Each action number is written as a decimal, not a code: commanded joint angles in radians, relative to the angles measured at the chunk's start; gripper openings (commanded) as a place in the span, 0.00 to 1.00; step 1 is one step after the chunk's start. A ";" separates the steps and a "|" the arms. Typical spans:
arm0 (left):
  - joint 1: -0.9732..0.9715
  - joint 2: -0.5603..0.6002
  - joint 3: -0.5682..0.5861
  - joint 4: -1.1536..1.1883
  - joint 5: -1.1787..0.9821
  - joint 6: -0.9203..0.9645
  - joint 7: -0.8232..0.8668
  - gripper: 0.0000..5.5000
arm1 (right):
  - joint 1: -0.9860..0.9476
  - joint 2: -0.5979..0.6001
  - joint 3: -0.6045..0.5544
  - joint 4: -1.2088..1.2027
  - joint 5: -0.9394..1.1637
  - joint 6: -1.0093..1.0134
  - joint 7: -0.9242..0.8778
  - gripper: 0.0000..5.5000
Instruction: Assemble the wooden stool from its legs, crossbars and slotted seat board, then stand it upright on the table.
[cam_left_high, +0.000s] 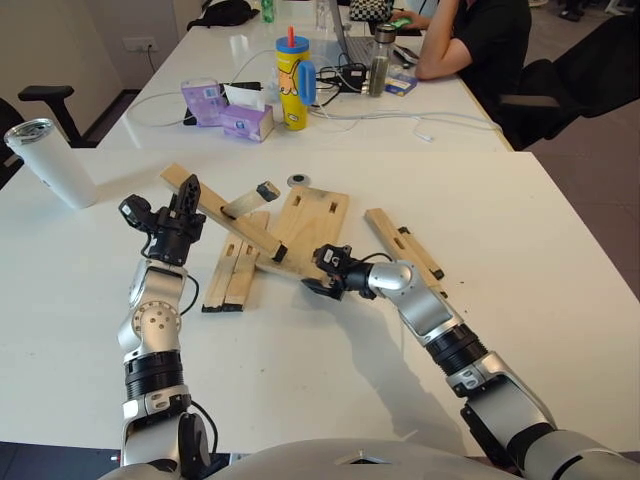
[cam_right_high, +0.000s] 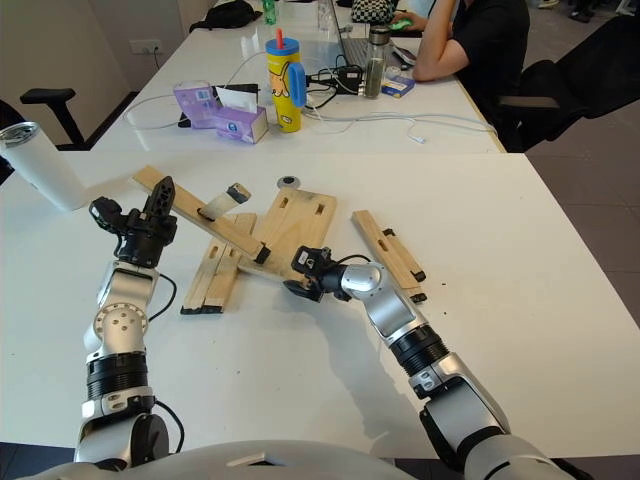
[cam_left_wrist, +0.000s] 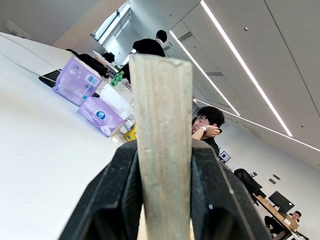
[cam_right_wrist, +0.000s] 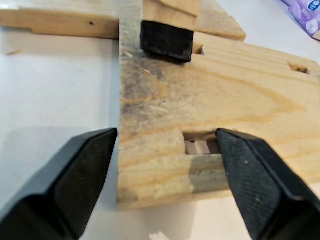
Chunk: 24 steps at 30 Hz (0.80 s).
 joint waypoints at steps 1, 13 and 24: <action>-0.071 0.034 -0.004 0.114 0.072 -0.055 -0.040 0.19 | 0.061 -0.019 0.019 0.036 -0.020 0.044 0.022 0.66; 0.071 0.007 -0.078 -0.004 0.219 -0.074 0.027 0.19 | 0.060 -0.020 0.009 0.021 -0.028 0.046 0.016 0.66; 0.109 -0.011 -0.245 -0.193 0.352 0.022 0.182 0.19 | 0.067 -0.020 0.009 -0.009 -0.061 -0.038 -0.010 0.66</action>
